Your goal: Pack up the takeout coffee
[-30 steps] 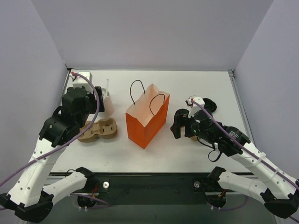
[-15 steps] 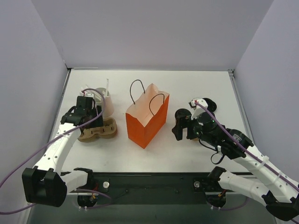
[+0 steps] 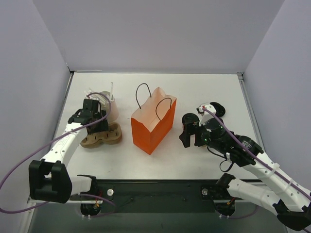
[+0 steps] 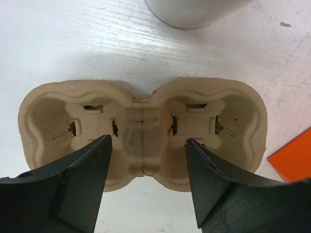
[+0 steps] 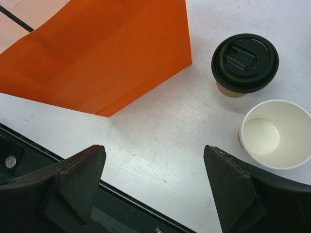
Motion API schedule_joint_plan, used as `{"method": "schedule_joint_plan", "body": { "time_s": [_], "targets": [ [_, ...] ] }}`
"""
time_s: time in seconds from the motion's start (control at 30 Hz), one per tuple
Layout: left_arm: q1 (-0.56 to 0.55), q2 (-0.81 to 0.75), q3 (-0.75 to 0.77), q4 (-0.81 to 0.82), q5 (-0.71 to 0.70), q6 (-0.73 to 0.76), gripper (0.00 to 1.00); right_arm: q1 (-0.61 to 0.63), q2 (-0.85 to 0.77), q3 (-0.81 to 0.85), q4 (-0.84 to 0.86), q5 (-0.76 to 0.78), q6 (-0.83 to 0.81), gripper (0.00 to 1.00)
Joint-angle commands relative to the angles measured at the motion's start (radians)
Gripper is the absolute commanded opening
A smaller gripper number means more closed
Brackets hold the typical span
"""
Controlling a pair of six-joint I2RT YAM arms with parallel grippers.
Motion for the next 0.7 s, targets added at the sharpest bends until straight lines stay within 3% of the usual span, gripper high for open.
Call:
{"method": "schedule_joint_plan", "body": {
  "time_s": [0.0, 0.67],
  "targets": [
    [0.011, 0.013, 0.005, 0.039, -0.04, -0.012, 0.72, 0.004, -0.012, -0.008, -0.009, 0.015, 0.002, 0.86],
    [0.025, 0.121, 0.018, 0.03, -0.026, -0.018, 0.59, 0.004, -0.046, -0.008, -0.009, 0.011, 0.016, 0.85]
  ]
}}
